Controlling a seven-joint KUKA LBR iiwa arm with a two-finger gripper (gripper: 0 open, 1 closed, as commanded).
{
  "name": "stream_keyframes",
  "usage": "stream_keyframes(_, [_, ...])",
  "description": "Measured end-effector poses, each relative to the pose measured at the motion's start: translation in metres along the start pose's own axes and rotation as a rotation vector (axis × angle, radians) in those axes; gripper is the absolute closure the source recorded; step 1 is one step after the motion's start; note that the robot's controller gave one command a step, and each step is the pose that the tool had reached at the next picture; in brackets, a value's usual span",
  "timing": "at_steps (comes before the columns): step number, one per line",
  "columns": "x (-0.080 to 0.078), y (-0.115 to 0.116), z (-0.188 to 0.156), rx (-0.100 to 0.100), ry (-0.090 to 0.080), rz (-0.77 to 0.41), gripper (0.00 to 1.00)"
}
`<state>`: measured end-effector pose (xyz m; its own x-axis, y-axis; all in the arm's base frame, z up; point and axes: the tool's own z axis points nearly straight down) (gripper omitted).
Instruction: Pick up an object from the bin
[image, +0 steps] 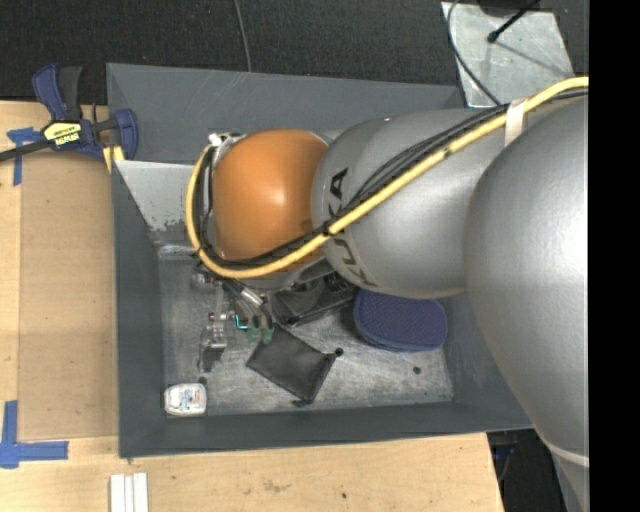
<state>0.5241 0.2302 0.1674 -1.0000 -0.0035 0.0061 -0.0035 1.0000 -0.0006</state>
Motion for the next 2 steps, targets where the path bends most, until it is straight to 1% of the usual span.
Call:
stream_keyframes(1, [0.024,-0.031,0.096,-0.002,-0.013,-0.263,0.0])
stream_keyframes(2, [-0.067,-0.056,0.048,-0.001,-0.017,-0.128,0.0])
